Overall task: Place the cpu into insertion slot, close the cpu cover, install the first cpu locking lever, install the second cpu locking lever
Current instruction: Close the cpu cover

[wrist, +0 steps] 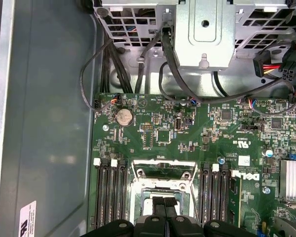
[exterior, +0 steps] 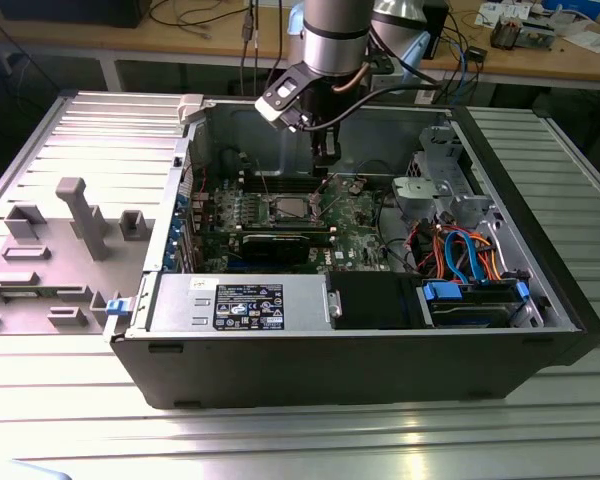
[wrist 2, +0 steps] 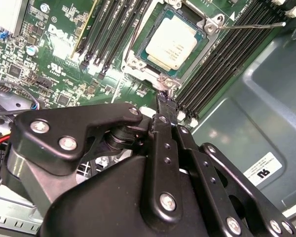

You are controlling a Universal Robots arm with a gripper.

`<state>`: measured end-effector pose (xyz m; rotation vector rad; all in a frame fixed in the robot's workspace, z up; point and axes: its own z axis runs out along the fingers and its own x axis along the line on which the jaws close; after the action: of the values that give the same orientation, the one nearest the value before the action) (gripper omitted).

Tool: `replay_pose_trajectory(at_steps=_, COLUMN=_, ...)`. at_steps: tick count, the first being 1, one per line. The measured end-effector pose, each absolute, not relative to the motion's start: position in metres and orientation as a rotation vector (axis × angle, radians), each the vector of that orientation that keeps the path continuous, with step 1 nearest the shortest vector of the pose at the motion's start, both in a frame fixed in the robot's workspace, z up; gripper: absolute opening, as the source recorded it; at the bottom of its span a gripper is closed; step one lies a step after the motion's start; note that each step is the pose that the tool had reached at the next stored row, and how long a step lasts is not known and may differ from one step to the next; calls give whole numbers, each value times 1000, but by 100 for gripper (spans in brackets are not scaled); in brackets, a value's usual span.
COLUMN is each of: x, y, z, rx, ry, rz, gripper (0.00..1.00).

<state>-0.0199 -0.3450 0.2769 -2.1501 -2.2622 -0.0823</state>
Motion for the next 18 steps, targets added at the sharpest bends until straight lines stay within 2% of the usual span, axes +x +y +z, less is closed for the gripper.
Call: replay_pose_trajectory(at_steps=18, x=-13, y=-345, z=277, rx=-2150, ry=-2262, rz=-82, gripper=11)
